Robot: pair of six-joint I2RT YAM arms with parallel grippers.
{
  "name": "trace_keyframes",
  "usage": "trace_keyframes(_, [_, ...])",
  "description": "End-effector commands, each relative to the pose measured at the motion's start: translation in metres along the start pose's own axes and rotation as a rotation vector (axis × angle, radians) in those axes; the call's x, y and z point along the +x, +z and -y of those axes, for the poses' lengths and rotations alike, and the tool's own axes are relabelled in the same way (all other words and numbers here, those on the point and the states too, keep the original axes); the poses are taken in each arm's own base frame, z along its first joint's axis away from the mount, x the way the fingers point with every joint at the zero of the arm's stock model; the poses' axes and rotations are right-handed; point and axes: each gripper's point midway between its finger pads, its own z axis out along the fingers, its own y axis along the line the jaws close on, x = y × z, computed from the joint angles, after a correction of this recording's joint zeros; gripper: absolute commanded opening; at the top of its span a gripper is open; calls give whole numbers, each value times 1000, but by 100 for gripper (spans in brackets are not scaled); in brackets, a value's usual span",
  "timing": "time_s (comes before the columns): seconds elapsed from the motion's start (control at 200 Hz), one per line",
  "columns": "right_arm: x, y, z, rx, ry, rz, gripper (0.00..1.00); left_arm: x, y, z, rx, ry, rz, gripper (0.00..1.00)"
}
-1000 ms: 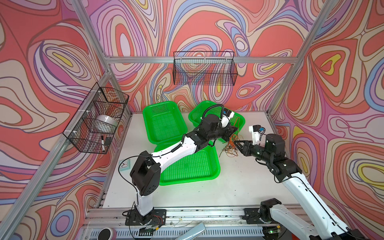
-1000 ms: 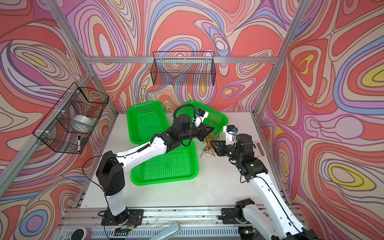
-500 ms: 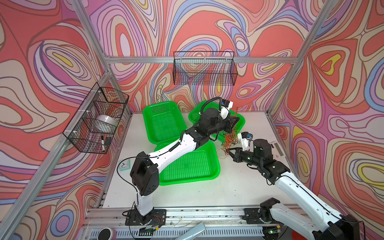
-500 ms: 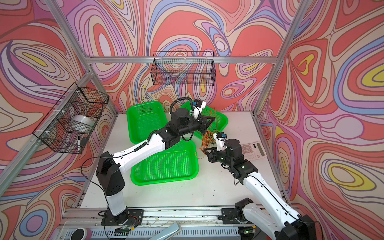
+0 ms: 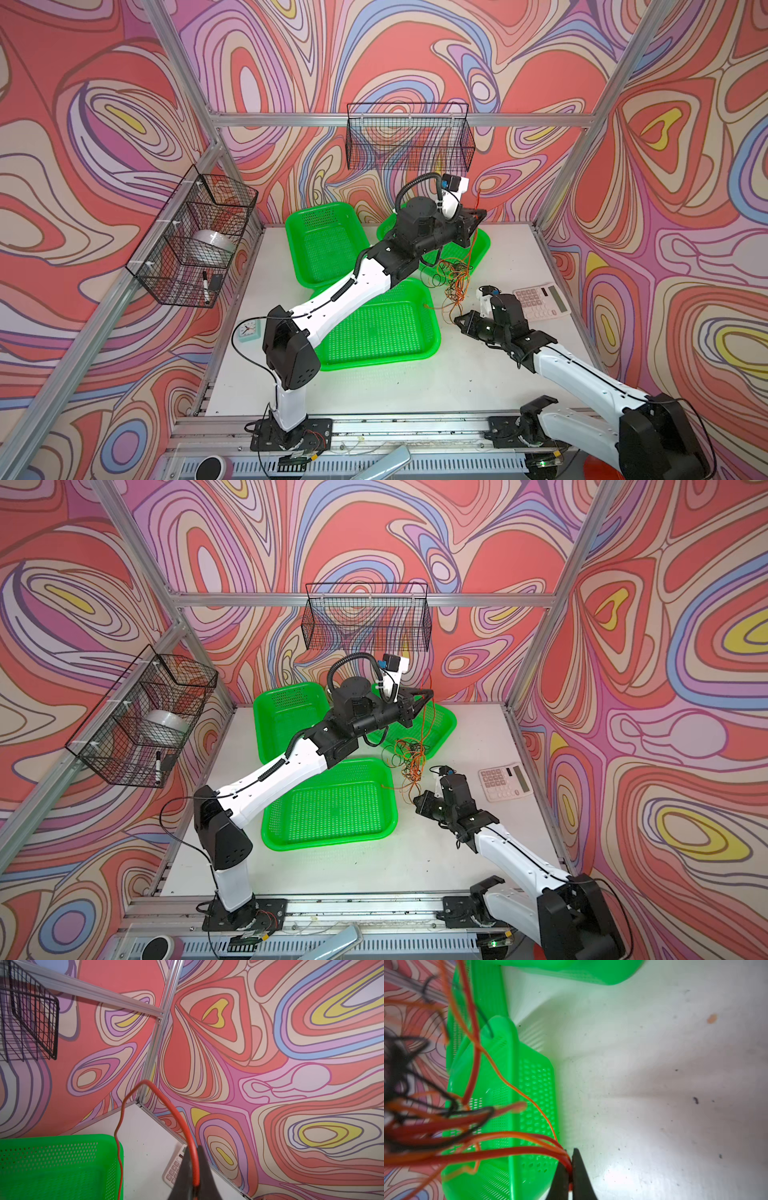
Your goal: Untangle the cables
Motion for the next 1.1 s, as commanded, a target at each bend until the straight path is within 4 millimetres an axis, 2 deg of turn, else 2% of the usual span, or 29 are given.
trace_keyframes(0.0, [8, 1, 40, 152, 102, 17, 0, -26, -1, 4, 17, 25, 61, 0])
trace_keyframes(0.105, [9, -1, 57, 190, 151, 34, 0, -27, -1, 5, 23, 24, 57, 0])
trace_keyframes(0.245, [-14, -16, 42, 176, 53, 116, 0, -12, 4, 4, 47, 8, 7, 0])
trace_keyframes(0.325, [-36, -34, 18, 124, -59, 190, 30, -1, 8, 3, 59, -3, -25, 0])
trace_keyframes(0.391, [-51, -52, -1, 79, -143, 264, 45, 9, 11, 2, 72, -8, -52, 0])
trace_keyframes(0.521, [-72, -88, -38, -15, -292, 395, 57, 21, 17, 3, 103, -38, -91, 0])
trace_keyframes(0.621, [-84, -102, -53, -44, -341, 455, 60, 25, 19, 9, 130, -51, -103, 0])
trace_keyframes(0.741, [-98, -97, -61, -18, -362, 446, 60, 25, 20, 20, 160, -49, -112, 0])
trace_keyframes(0.816, [-106, -88, -56, 24, -340, 436, 58, 26, 21, 25, 173, -50, -120, 0])
trace_keyframes(1.026, [-111, -69, -24, 168, -269, 424, 58, 23, 15, 47, 214, -44, -136, 0])
trace_keyframes(1.091, [-109, -66, -20, 155, -248, 434, 54, 22, 12, 55, 227, -44, -141, 0])
